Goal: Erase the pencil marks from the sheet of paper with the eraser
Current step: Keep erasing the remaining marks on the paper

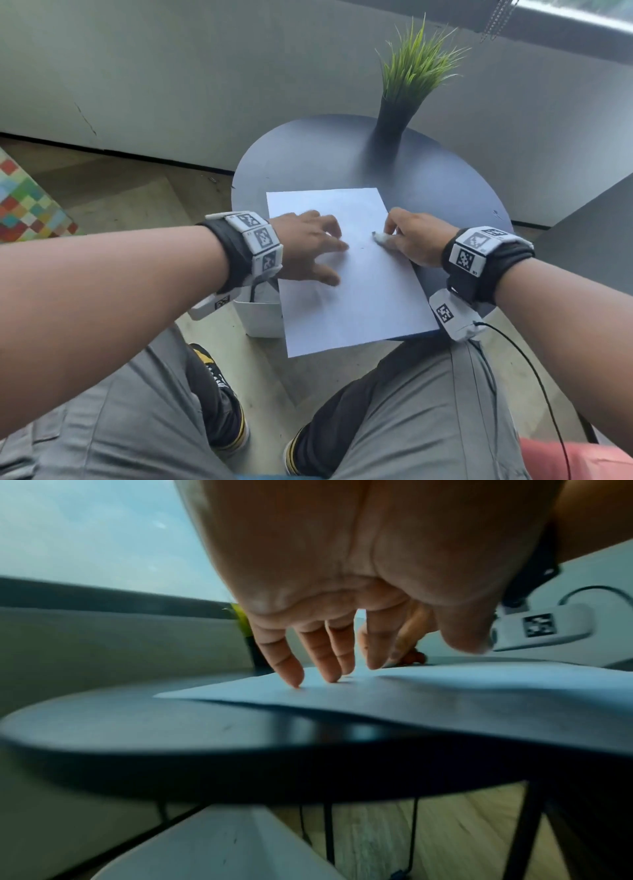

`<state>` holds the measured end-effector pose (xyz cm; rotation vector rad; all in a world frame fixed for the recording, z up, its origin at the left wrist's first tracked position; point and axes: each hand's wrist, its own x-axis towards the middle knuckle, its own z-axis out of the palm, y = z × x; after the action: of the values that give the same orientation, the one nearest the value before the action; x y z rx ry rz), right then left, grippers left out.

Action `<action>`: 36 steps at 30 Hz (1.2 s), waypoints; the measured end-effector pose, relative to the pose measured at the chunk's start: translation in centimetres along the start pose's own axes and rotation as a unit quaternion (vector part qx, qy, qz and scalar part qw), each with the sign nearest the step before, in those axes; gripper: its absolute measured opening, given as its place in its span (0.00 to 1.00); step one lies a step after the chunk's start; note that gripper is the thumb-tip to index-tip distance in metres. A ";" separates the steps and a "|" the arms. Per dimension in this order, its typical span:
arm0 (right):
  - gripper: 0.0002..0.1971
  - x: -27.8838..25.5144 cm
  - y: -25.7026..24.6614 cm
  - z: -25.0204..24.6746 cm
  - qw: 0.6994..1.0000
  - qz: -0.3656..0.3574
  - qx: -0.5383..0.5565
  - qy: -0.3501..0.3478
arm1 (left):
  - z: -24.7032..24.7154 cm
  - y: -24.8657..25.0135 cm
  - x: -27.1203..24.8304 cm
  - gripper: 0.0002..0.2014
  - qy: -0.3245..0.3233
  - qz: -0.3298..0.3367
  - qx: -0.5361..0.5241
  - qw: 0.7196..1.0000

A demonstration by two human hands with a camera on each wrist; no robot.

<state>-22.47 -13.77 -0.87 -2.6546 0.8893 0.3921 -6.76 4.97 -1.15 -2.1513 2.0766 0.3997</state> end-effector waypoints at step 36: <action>0.13 2.4 -6.0 1.0 0.997 -0.024 0.041 0.060 | 2.3 -2.0 0.0 0.67 -0.041 -0.145 -0.026 0.988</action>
<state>-17.12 -10.13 -1.38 -2.6399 0.8559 0.1827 -5.04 5.66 -3.50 -2.3752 1.6947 0.5001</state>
